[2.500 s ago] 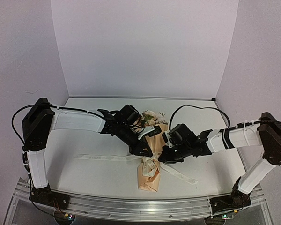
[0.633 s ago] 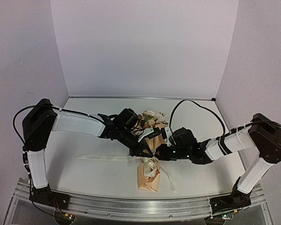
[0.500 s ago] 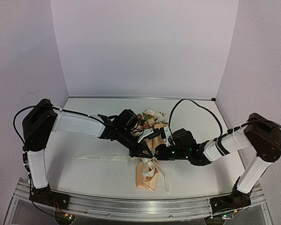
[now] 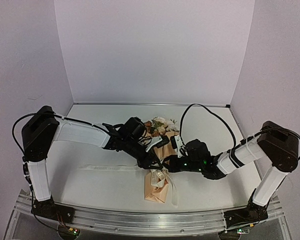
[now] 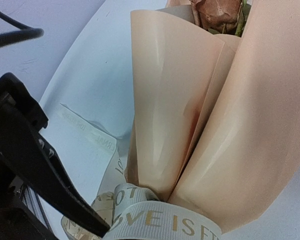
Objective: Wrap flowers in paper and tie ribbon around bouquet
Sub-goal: Cross the half-tied ribbon over the folded bouquet.
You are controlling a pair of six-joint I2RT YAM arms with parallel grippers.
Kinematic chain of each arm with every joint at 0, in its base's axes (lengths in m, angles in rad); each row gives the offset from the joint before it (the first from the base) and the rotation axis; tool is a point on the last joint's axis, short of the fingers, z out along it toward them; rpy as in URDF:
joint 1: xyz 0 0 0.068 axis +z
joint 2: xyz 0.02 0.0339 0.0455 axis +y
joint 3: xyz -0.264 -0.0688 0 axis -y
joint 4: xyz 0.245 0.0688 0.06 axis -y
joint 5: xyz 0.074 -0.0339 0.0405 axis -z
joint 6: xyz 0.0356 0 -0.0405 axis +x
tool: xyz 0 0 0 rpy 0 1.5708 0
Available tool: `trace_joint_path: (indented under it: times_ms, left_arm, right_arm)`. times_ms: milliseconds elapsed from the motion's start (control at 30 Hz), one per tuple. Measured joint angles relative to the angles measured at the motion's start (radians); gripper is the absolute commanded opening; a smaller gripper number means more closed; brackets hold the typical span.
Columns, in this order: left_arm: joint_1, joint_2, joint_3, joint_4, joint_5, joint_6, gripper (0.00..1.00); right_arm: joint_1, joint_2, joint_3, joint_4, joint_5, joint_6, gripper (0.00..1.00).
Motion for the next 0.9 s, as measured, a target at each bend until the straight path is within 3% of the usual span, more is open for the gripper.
trace_joint_path:
  times_ms: [367, 667, 900]
  left_arm:
    - [0.013, -0.087, -0.025, 0.053, -0.017, -0.039, 0.49]
    - [0.075, -0.118, -0.078, 0.091, -0.084, -0.11, 0.4]
    - [0.093, -0.059, -0.044, 0.058, -0.112, -0.123, 0.41]
  right_arm:
    - [0.0, 0.005, 0.0, 0.007, -0.004, -0.045, 0.0]
    - [0.0, 0.01, 0.006, 0.013, -0.007, -0.053, 0.0]
    - [0.0, 0.011, 0.009, 0.013, -0.008, -0.053, 0.0]
